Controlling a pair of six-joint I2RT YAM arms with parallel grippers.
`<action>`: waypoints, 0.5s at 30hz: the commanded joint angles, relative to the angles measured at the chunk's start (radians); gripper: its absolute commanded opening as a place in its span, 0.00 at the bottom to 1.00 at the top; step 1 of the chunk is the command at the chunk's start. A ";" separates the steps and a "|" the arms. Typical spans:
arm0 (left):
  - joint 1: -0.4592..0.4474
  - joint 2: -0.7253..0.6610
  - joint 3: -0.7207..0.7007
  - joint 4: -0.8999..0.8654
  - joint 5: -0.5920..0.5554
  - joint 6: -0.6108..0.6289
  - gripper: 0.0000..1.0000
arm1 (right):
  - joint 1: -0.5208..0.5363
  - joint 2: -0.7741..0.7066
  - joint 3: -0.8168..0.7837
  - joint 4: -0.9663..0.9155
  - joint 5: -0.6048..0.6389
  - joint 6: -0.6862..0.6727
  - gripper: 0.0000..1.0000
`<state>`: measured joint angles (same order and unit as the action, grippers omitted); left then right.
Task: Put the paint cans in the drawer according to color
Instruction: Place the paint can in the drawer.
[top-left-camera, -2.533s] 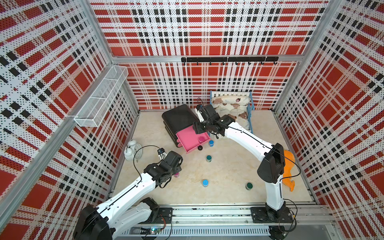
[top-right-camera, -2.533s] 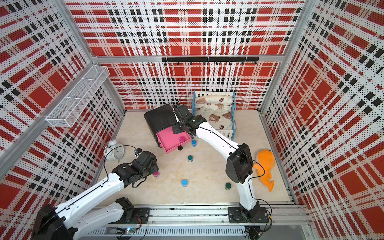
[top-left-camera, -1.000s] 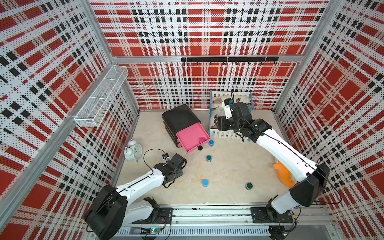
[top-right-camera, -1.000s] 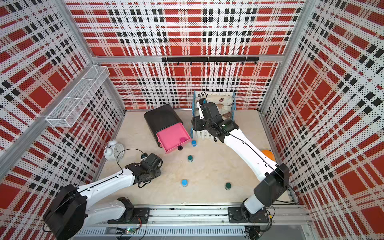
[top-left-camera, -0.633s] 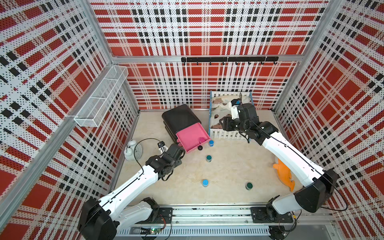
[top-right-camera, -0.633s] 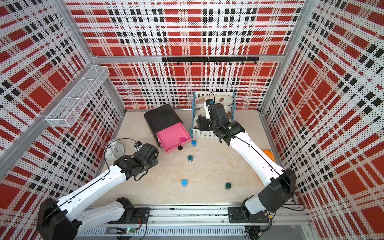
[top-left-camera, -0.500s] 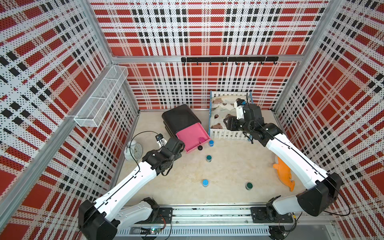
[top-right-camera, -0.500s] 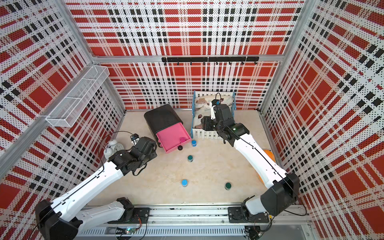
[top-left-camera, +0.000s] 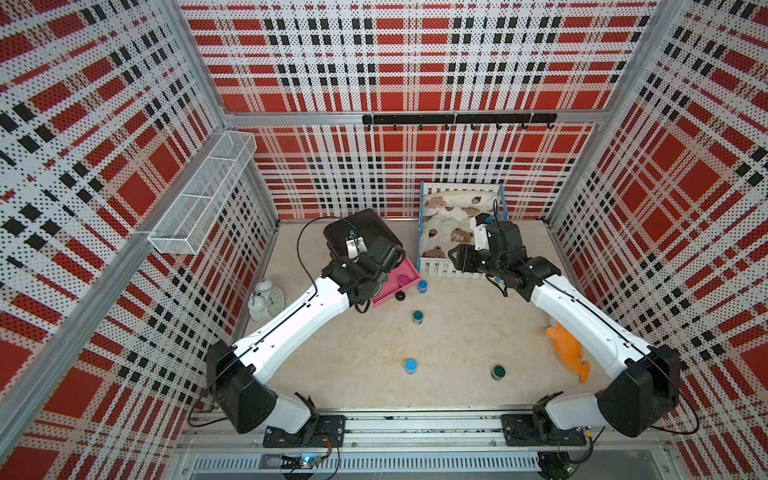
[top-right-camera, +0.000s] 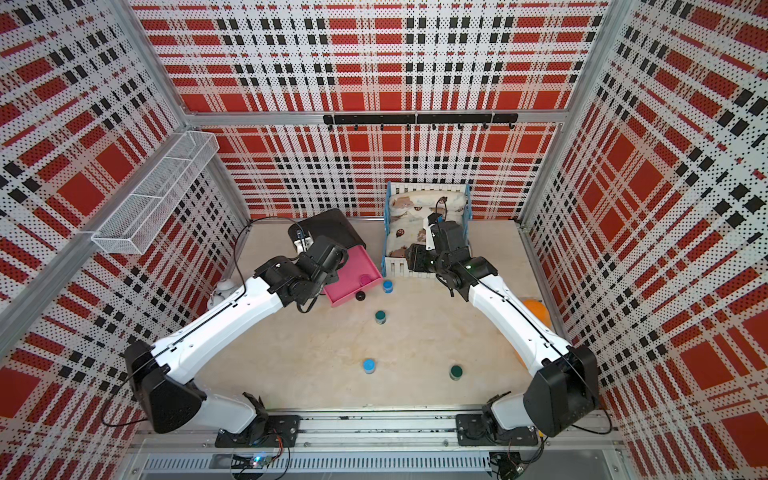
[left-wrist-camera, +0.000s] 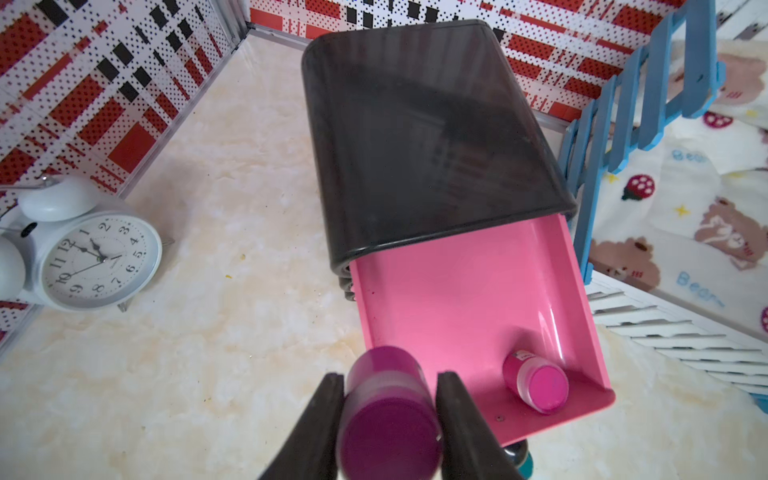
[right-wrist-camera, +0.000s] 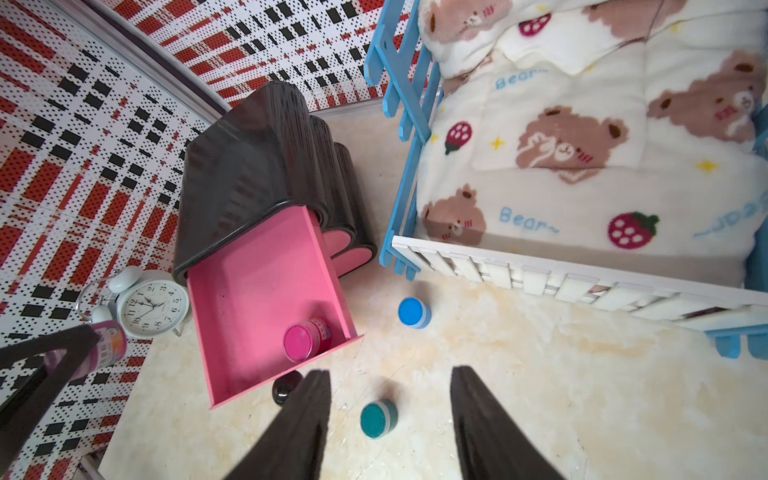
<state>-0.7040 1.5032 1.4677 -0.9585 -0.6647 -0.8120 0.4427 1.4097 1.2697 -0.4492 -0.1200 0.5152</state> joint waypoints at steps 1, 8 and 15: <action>-0.009 0.062 0.050 -0.001 -0.027 0.065 0.25 | -0.005 -0.027 -0.013 0.042 -0.013 0.017 0.52; -0.006 0.181 0.069 0.050 0.007 0.118 0.25 | -0.006 -0.027 -0.031 0.047 -0.013 0.020 0.52; 0.001 0.247 0.065 0.095 0.040 0.143 0.24 | -0.006 -0.035 -0.050 0.051 -0.005 0.022 0.52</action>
<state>-0.7074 1.7374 1.5139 -0.9047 -0.6395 -0.6964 0.4419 1.4078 1.2301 -0.4168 -0.1276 0.5266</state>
